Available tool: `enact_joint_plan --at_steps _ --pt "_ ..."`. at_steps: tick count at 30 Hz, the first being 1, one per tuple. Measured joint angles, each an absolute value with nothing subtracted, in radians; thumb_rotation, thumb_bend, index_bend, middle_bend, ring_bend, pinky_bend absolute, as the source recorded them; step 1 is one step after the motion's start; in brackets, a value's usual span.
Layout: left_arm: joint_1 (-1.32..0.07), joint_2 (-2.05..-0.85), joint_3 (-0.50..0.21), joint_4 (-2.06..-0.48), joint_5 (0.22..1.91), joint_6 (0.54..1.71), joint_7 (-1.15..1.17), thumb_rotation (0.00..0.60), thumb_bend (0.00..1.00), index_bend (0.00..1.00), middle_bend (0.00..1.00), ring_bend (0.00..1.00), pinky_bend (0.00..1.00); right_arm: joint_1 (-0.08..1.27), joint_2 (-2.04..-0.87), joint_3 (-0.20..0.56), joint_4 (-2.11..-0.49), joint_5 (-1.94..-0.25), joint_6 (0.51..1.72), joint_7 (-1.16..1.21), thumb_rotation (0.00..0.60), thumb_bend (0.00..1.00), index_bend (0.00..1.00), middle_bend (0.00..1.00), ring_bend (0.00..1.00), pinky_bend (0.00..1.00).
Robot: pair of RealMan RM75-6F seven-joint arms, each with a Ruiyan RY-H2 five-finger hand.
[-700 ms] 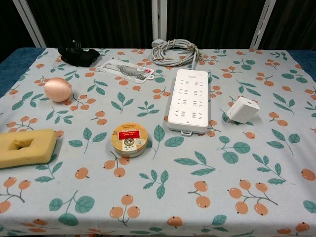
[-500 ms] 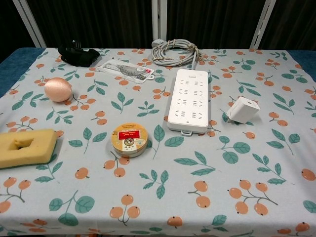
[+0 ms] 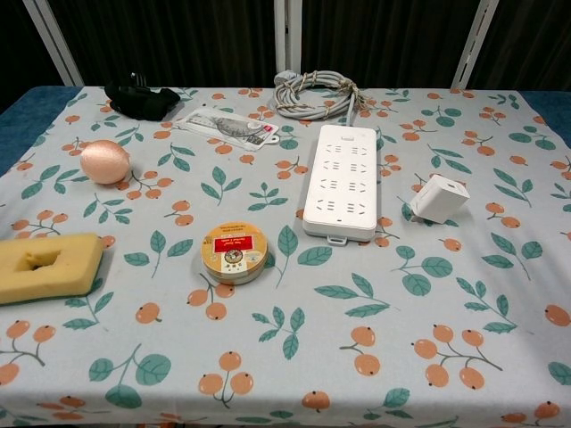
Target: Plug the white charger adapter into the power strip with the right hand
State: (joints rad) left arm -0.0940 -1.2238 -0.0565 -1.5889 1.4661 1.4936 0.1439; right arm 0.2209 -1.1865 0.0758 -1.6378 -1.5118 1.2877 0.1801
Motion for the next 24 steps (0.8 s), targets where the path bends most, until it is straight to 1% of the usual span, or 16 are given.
enact_joint_plan --at_steps 5,7,13,20,24 --pt "-0.091 -1.224 -0.053 -1.589 1.466 1.495 0.143 0.6 0.0 0.08 0.03 0.0 0.0 0.316 -1.288 0.11 -1.565 -1.471 1.163 0.197 0.6 0.08 0.21 0.27 0.02 0.04" --pt "-0.091 -1.223 -0.054 -1.589 1.464 1.493 0.142 0.6 0.0 0.08 0.03 0.0 0.0 0.356 -1.333 0.12 -1.517 -1.456 1.115 0.196 0.6 0.09 0.24 0.28 0.02 0.04" --pt "-0.094 -1.224 -0.055 -1.588 1.459 1.486 0.142 0.6 0.0 0.09 0.03 0.0 0.0 0.448 -1.435 0.136 -1.401 -1.435 1.023 0.184 0.6 0.11 0.28 0.3 0.03 0.05" --pt "-0.092 -1.228 -0.053 -1.583 1.454 1.483 0.139 0.6 0.0 0.09 0.03 0.0 0.0 0.494 -1.472 0.141 -1.343 -1.422 0.98 0.185 0.6 0.13 0.35 0.34 0.06 0.05" --pt "-0.089 -1.23 -0.052 -1.581 1.45 1.484 0.137 0.6 0.0 0.09 0.03 0.0 0.0 0.506 -1.482 0.138 -1.321 -1.41 0.966 0.178 0.6 0.15 0.37 0.35 0.07 0.06"
